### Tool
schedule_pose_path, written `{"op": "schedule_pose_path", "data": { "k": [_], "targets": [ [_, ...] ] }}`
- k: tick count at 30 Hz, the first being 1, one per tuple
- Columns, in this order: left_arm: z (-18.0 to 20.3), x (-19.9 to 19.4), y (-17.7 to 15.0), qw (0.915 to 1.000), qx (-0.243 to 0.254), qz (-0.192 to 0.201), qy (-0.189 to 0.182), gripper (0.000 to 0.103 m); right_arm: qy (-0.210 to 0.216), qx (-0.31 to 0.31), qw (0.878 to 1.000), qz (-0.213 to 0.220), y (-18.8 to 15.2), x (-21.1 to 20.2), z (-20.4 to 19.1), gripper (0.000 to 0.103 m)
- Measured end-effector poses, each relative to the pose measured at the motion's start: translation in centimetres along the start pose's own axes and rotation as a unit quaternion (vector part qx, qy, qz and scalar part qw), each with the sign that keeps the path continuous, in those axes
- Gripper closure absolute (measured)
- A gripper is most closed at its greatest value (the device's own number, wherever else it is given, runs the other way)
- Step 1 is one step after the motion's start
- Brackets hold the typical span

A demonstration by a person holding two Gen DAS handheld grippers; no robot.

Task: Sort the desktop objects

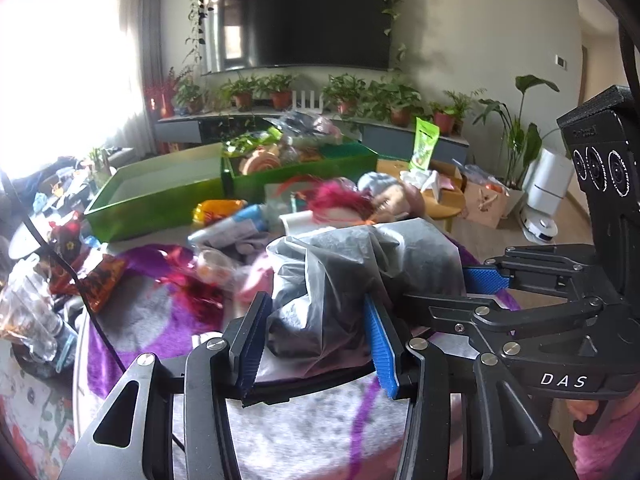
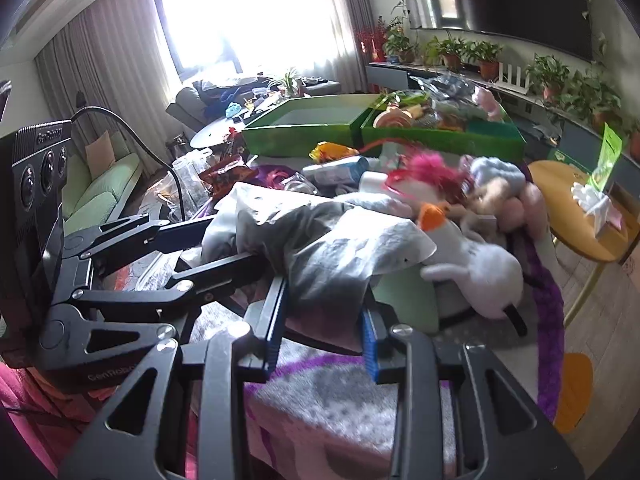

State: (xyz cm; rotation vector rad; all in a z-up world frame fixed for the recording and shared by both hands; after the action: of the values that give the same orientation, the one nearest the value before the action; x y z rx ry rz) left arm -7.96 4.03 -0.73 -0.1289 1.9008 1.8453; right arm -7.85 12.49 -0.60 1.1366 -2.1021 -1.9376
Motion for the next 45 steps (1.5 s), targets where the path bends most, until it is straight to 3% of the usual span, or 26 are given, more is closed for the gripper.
{"op": "schedule_pose_path", "data": {
  "k": [31, 45],
  "targets": [
    [-10.6, 0.5, 3.2, 0.9984, -0.038, 0.029, 0.03, 0.056, 0.013, -0.033, 0.999, 0.0, 6.0, 7.3, -6.5, 0.07],
    [-15.1, 1.4, 5.9, 0.9966, -0.037, 0.044, 0.06, 0.056, 0.035, -0.036, 0.999, 0.001, 9.6, 11.4, -8.2, 0.07]
  ]
}}
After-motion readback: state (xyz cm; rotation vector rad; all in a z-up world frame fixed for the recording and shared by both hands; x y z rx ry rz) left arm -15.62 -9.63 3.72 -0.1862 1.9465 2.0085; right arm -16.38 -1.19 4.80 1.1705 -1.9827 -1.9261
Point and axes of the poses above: each gripper's, at about its wrist camera, not at the fingertips, and x roughly the way its jaws point, z to its right, y to its top, the point moved 6 cm from there along x, roughly the way its jaws point, and after that the axes turned 15 degrees about z, right-handed, at the moved point
